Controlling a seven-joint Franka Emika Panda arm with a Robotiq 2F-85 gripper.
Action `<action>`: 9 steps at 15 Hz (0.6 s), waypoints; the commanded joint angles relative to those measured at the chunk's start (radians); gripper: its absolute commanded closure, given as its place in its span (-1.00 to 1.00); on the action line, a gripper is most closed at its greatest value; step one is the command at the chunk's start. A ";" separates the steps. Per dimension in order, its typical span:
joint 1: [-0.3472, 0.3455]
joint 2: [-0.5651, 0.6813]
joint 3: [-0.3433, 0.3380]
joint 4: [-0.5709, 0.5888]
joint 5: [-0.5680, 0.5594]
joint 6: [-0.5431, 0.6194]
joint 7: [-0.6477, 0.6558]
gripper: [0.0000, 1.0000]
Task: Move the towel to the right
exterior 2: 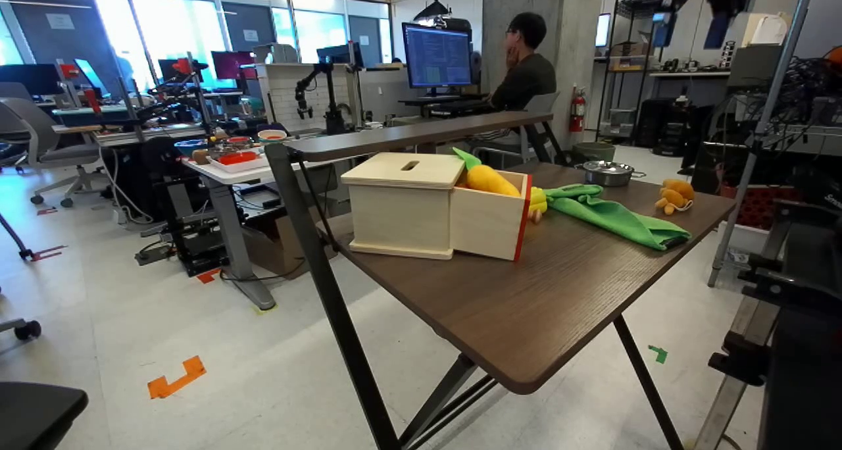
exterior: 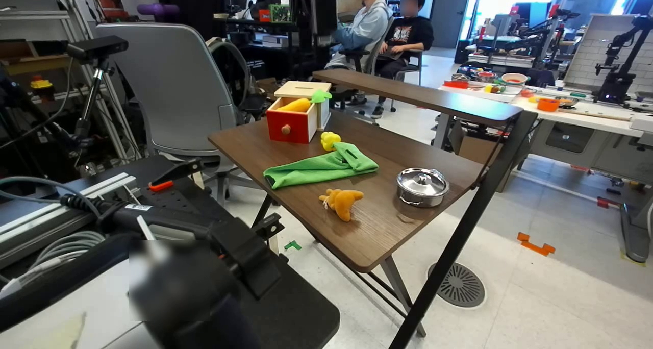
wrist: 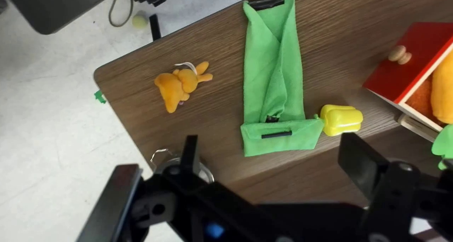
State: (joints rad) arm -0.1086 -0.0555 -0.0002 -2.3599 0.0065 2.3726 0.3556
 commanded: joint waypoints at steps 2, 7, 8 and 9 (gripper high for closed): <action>0.032 0.106 -0.021 0.036 0.081 0.028 -0.013 -1.00; 0.058 0.185 -0.051 0.046 -0.008 0.096 0.084 -1.00; 0.063 0.193 -0.063 0.038 -0.053 0.132 0.128 -1.00; 0.064 0.209 -0.072 0.039 -0.073 0.148 0.153 -1.00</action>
State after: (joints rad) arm -0.0743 0.1423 -0.0302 -2.2939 0.0142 2.4457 0.4190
